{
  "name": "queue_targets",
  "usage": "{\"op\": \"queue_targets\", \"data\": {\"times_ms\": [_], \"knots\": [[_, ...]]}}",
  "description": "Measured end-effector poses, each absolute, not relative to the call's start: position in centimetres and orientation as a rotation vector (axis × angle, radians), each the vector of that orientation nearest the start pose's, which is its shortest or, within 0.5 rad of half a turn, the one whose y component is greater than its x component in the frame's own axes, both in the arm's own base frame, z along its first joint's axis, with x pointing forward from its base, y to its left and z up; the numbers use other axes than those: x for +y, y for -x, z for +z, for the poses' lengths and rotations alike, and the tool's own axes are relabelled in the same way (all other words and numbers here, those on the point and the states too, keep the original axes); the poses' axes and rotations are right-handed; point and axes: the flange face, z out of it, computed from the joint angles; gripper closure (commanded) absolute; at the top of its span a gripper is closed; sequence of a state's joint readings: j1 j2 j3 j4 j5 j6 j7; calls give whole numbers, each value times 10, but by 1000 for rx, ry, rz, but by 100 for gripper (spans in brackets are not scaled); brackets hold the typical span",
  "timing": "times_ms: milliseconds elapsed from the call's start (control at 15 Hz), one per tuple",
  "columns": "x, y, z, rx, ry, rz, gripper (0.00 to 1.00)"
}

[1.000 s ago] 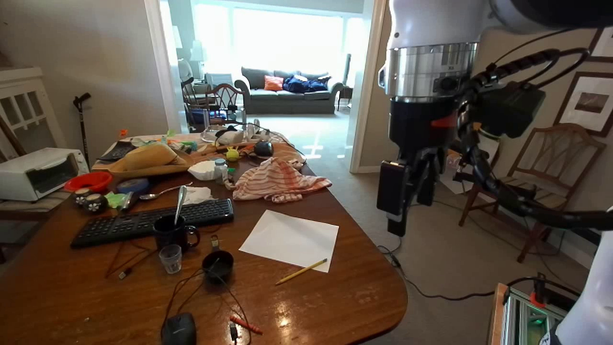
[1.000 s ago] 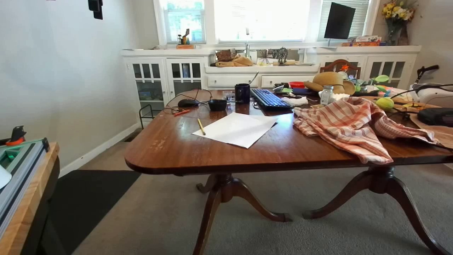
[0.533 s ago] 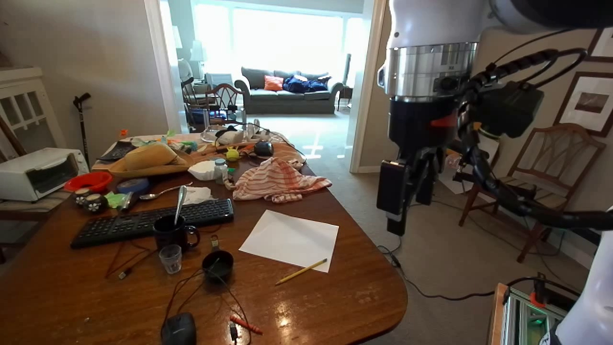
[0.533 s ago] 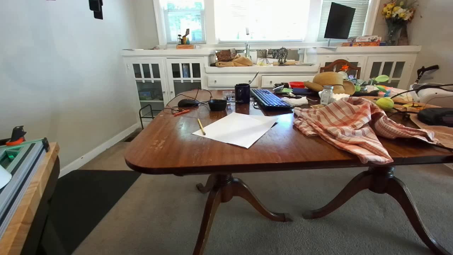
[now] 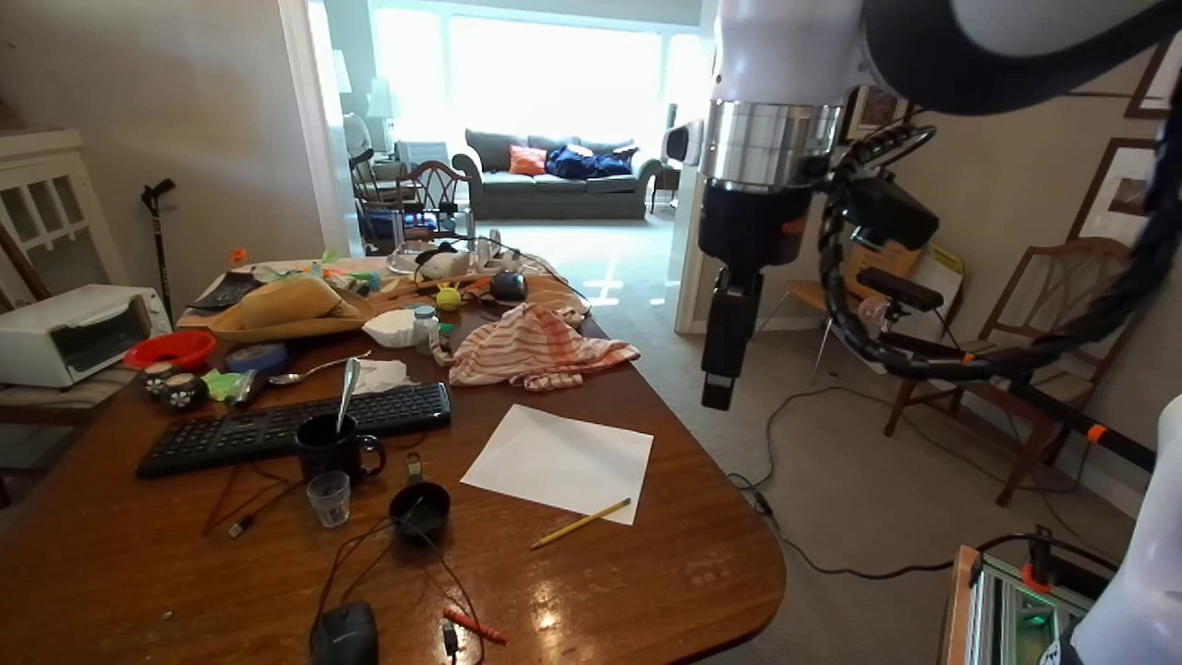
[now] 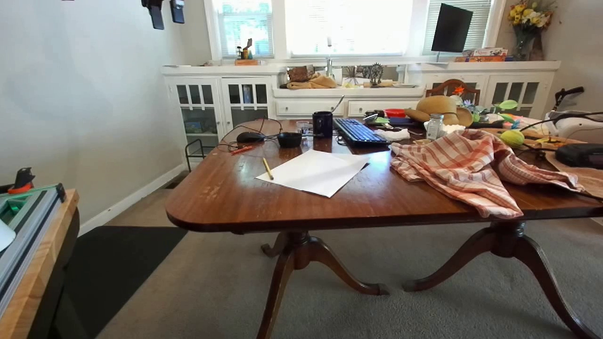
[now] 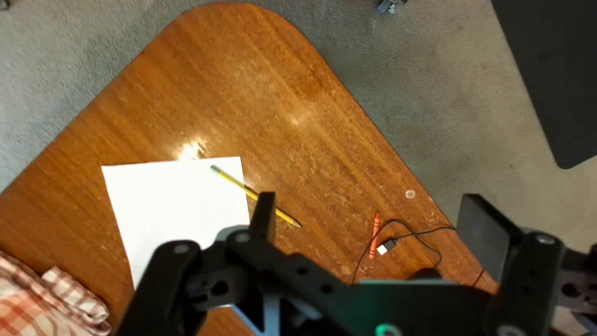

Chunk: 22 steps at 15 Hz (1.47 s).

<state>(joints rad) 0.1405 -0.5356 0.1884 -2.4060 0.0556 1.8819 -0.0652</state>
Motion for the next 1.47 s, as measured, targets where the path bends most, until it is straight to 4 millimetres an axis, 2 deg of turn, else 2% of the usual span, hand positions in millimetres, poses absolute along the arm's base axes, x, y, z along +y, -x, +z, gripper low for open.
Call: {"op": "queue_targets", "data": {"times_ms": [333,667,1000,1200,1333,1467], "knots": [[104,-418,463,-936,2990,-68,0],[92,-449,407,-1313,2840,-38,0],[77,-465,352,-1691,2692,30,0],[71,-469,324,-1916,2625,7,0],[70,-469,312,-1983,2610,3,0],[70,-469,311,-2001,2603,7,0]]}}
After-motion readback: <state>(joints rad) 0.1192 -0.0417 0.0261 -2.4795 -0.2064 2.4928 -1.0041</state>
